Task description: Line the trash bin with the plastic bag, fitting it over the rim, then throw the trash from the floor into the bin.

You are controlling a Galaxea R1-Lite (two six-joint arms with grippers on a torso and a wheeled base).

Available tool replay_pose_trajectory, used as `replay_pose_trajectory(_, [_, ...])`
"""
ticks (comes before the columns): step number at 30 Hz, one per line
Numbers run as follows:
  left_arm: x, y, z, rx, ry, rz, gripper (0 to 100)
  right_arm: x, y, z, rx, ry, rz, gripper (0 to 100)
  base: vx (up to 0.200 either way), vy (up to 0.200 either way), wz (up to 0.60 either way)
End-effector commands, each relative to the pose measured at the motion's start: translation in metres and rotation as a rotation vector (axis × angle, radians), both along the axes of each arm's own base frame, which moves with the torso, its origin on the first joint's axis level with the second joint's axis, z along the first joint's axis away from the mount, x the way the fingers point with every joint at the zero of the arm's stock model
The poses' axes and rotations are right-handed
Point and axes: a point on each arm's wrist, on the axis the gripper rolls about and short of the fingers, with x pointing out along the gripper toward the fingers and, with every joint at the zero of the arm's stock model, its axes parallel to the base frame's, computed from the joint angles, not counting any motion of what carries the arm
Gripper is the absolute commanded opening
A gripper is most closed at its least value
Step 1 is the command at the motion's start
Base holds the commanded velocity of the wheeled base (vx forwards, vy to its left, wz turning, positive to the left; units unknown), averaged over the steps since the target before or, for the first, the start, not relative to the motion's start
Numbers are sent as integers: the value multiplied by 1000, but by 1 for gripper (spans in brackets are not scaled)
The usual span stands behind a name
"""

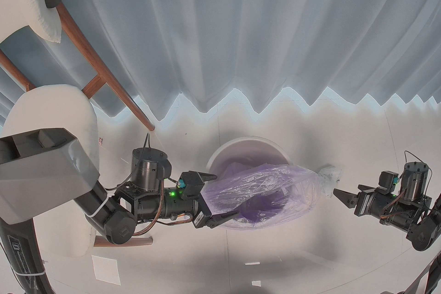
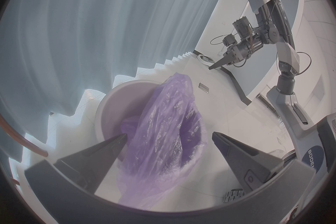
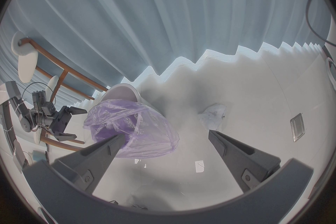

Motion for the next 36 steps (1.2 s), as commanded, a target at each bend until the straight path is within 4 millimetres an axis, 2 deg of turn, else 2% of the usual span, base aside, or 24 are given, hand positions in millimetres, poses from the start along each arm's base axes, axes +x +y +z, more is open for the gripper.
replay_pose_trajectory(1, [10,-3,-13,13,11,5,100,1,0,0,1,1,1,100,0,0,0])
replay_pose_trajectory(2, [13,-3,-14,13,10,10,0,1,0,0,1,0,1,100,0,0,0])
replay_pose_trajectory(6, [17,-6,-21,14,21,12,0,1,0,0,-1,0,0,100,0,0,0])
replay_pose_trajectory(9, [21,-9,-17,0,3,13,0,2,0,-2,-30,3,16,100,0,0,0])
replay_pose_trajectory(13, [21,-11,-4,-34,-17,8,0,11,0,-10,-76,12,55,100,0,0,0])
replay_pose_trajectory(17, [17,-9,19,-86,-33,31,0,19,2,-13,-69,-23,120,100,0,0,0])
replay_pose_trajectory(22, [14,-7,31,-110,-46,37,0,23,6,-22,-80,-16,197,100,0,0,0])
replay_pose_trajectory(30, [6,-3,35,-111,-44,39,0,60,6,-30,-87,-83,187,100,0,0,0])
replay_pose_trajectory(34, [6,-2,35,-111,-38,55,0,60,9,-33,-89,-79,201,100,0,0,0])
replay_pose_trajectory(36, [6,-2,36,-114,-38,62,0,53,11,-35,-95,-59,220,100,0,0,0])
